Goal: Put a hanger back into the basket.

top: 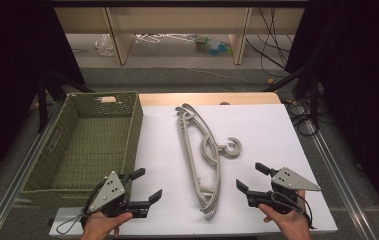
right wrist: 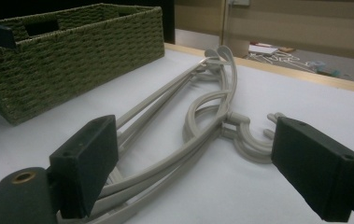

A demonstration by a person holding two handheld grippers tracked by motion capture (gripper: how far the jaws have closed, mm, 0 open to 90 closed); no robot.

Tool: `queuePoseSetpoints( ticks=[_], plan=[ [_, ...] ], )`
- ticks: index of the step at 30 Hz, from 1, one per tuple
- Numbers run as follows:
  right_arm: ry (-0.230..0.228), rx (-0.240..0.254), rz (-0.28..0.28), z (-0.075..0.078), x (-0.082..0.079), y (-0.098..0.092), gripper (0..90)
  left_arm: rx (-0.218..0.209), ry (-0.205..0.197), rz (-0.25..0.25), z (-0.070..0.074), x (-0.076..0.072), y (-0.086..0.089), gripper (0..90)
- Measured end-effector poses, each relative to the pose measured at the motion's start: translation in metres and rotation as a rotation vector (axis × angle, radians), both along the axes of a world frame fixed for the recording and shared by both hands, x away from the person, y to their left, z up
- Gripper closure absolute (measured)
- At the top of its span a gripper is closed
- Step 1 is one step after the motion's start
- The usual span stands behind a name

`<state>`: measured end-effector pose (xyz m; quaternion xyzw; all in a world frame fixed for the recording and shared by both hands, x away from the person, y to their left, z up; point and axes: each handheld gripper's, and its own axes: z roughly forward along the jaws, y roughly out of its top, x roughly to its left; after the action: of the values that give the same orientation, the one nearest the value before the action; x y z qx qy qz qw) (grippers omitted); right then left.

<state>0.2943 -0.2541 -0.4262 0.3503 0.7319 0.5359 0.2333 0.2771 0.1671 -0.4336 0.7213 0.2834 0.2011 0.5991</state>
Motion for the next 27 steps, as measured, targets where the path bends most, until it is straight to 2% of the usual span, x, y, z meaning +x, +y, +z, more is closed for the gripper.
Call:
queuePoseSetpoints(
  ticks=[9, 17, 20, 21, 22, 25, 26, 27],
  plan=[
    [0.011, -0.004, -0.008, -0.002, 0.002, 0.001, 15.9, 0.005, 0.0, 0.0, 0.0, 0.0, 0.001, 16.3],
    [0.052, -0.017, -0.034, -0.004, 0.01, 0.003, 17.5, 0.007, 0.0, 0.003, 0.0, 0.0, -0.001, 16.3],
    [0.102, -0.018, -0.045, -0.006, 0.017, 0.007, 18.6, 0.001, 0.011, 0.004, 0.0, -0.001, -0.001, 16.3],
    [0.119, -0.034, -0.047, -0.006, 0.02, 0.009, 18.9, 0.004, 0.006, 0.003, 0.0, 0.0, -0.001, 16.3],
    [0.159, -0.035, -0.048, -0.007, 0.023, 0.012, 19.2, 0.005, 0.002, 0.001, 0.0, 0.0, -0.001, 16.3],
    [0.184, -0.052, -0.047, -0.007, 0.027, 0.015, 19.7, 0.01, -0.002, -0.001, 0.0, 0.0, -0.001, 16.3],
    [0.181, -0.059, -0.051, -0.008, 0.029, 0.016, 19.6, 0.0, 0.012, 0.003, 0.0, -0.001, -0.002, 16.3],
    [0.196, -0.068, -0.043, -0.008, 0.034, 0.02, 19.5, 0.012, 0.003, -0.006, 0.0, 0.0, -0.001, 16.3]
  ],
)
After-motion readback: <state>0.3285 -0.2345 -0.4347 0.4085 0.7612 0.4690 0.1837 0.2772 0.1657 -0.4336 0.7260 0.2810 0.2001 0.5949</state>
